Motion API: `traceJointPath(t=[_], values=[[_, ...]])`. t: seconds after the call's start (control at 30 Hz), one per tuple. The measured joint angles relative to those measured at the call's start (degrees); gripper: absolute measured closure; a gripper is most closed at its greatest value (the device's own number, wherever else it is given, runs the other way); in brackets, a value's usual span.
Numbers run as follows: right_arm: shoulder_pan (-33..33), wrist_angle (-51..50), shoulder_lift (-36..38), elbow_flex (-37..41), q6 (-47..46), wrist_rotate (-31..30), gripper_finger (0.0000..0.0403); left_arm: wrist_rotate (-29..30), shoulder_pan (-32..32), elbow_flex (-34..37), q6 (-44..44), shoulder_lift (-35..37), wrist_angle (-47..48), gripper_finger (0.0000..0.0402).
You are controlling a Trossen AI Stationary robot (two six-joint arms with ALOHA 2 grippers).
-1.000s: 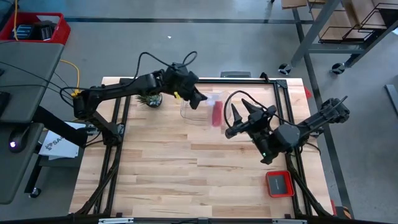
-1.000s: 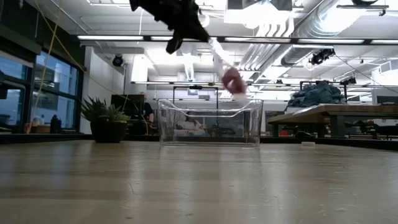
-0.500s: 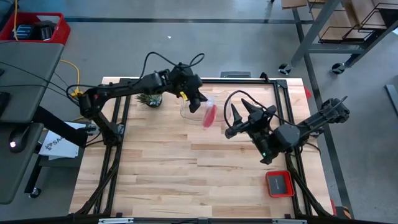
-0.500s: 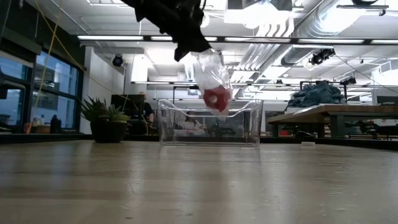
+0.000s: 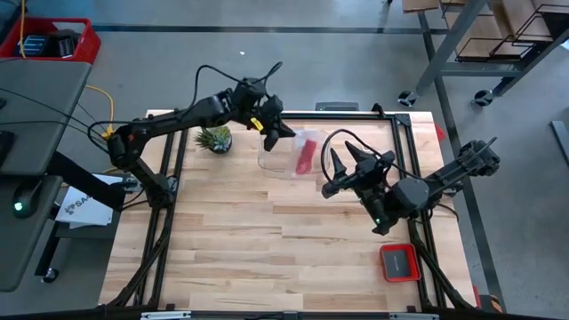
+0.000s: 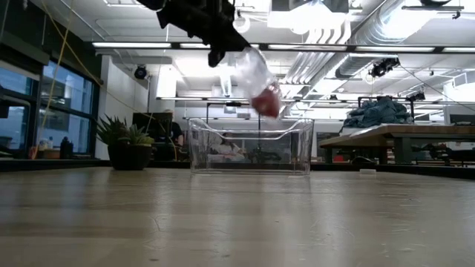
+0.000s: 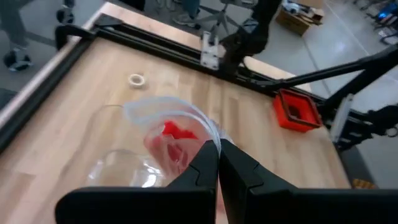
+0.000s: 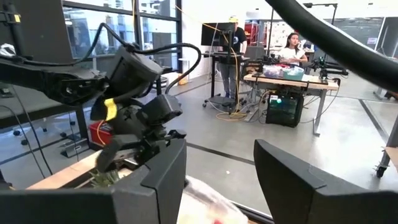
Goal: Roll bandage
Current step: Put the transparent zip bag containing the rolled red bandage into the transparent container
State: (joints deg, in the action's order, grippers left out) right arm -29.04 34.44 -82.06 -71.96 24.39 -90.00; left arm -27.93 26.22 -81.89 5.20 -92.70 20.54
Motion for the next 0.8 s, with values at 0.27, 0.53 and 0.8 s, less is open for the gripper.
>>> traceJointPath(t=[0.27,0.53,0.8], values=[[0.0,0.3,0.0,0.0,-0.5,0.0,0.0222,4.2,2.4,0.0,-8.3,-3.0,4.6,0.0401],[0.0,0.6,0.0,0.0,-2.9,0.0,0.0222,14.1,0.1,0.1,-25.9,-5.6,17.2,0.0401],[0.1,0.6,0.0,0.0,-2.8,0.0,0.0222,27.0,-4.3,0.0,-30.4,-5.7,19.3,0.0372]])
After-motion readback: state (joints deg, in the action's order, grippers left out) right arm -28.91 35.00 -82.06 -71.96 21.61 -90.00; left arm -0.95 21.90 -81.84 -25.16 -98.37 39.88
